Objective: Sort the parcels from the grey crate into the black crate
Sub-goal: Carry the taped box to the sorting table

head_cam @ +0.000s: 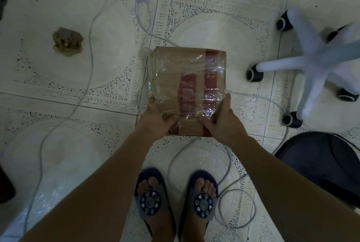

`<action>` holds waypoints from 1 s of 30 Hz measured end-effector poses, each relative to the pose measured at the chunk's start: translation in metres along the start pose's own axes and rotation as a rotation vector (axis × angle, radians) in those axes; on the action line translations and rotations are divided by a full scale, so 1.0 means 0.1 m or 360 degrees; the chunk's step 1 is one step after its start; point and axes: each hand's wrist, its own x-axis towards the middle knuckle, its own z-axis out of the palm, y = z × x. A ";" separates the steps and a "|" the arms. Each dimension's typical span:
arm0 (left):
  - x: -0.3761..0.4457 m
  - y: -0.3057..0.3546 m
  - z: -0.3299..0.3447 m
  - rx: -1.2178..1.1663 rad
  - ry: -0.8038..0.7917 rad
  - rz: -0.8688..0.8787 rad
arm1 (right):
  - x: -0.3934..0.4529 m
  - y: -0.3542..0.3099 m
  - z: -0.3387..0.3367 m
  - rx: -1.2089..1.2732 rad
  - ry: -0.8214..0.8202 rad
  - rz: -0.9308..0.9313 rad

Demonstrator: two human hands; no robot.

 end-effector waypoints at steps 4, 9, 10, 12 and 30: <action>0.05 0.04 0.05 -0.0187 0.0062 -0.0074 | 0.01 0.02 0.03 0.0173 0.0077 -0.0025; -0.14 0.18 -0.17 -0.0396 0.0134 -0.0077 | -0.22 -0.15 -0.22 0.0239 0.0117 -0.0095; -0.22 0.23 -0.26 -0.0437 0.0144 -0.0065 | -0.29 -0.19 -0.30 0.0244 0.0115 -0.0100; -0.42 0.34 -0.46 -0.0472 0.0147 -0.0035 | -0.47 -0.32 -0.54 0.0265 0.0123 -0.0120; -3.09 2.09 -3.63 -0.0758 0.0514 0.0516 | -2.33 -2.93 -3.41 0.0662 0.0673 -0.0691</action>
